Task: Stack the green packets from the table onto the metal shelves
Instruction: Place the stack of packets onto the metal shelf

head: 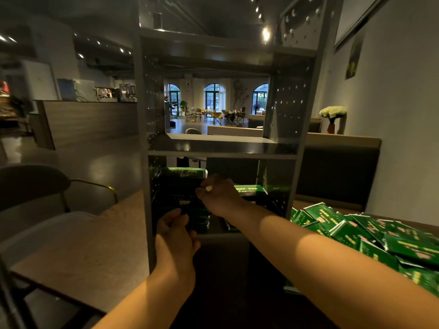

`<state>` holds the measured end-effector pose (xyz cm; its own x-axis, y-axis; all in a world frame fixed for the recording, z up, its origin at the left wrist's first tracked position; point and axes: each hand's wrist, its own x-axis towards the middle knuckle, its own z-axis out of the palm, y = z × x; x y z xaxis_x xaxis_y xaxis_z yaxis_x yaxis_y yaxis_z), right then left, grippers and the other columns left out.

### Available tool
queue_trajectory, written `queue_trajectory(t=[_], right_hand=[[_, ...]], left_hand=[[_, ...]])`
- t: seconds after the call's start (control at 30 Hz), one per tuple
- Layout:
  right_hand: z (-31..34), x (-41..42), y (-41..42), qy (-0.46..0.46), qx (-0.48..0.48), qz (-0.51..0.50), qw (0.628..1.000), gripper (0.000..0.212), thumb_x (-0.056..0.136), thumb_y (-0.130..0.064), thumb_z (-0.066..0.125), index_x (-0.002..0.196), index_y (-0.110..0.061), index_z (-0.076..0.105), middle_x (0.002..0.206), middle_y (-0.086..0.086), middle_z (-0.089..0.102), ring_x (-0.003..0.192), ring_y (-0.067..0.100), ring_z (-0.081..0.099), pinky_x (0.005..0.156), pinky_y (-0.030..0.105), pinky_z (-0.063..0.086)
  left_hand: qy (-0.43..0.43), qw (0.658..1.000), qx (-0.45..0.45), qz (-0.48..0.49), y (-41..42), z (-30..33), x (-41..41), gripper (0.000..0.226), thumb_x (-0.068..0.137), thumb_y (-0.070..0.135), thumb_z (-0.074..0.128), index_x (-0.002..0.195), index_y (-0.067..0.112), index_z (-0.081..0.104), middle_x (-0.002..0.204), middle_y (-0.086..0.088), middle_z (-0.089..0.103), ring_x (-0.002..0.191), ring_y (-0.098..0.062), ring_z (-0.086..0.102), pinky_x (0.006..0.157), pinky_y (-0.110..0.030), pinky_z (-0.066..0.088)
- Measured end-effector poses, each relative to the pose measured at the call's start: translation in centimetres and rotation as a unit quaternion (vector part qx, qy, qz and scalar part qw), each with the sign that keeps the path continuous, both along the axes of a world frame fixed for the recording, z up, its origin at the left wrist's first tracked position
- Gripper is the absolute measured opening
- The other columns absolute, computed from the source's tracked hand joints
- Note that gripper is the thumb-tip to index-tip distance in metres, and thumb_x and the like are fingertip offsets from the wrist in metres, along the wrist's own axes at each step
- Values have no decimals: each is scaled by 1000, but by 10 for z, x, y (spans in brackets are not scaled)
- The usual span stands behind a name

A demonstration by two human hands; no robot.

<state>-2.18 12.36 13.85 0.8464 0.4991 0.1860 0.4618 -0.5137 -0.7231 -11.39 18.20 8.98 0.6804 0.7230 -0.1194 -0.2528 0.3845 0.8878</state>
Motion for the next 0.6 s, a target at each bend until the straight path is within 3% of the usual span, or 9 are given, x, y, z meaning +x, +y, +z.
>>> queue_trajectory(t=[0.07,0.2,0.3,0.37,0.5,0.6], right_hand=[[2,-4,-3,-11,6,-9,1000,35,98,-36,52,127,-17,53,135,11,46,128,27,44,101,39,44],[8,-19,-22,-17,10,19,1000,27,101,-29,46,116,-13,62,116,10,62,107,24,60,76,28,47],[6,-37,-47,-4,18,11,1000,25,101,-28,46,113,-14,64,115,8,64,105,24,60,87,33,49],[-2,-45,-72,22,47,2,999,24,101,-30,47,113,-19,64,111,5,65,102,22,60,91,35,49],[-23,-52,-142,81,90,-63,991,20,96,-15,51,92,-29,64,92,-4,65,85,13,59,76,23,46],[-41,-57,-197,108,155,-128,974,18,98,-17,51,97,-26,66,93,-6,68,86,10,63,72,20,53]], left_hand=[[-21,999,33,-2,-7,1,0,22,96,10,43,100,27,56,81,0,56,63,-11,46,57,-27,39],[-65,994,90,4,-25,2,2,19,95,10,45,97,24,58,95,-7,59,77,-20,52,65,-31,42],[-115,983,146,4,-46,3,0,19,96,4,44,94,19,56,101,-10,61,90,-29,57,74,-41,48],[-122,980,157,-3,-64,1,-1,25,95,1,45,90,22,57,94,-3,61,89,-25,58,76,-41,48],[-129,973,181,-67,-108,-9,2,33,91,-5,47,82,25,56,84,1,57,74,-13,56,64,-28,45],[-118,960,197,-160,-144,-21,6,23,90,-6,45,91,15,54,79,-2,54,60,-5,56,49,-19,45]])
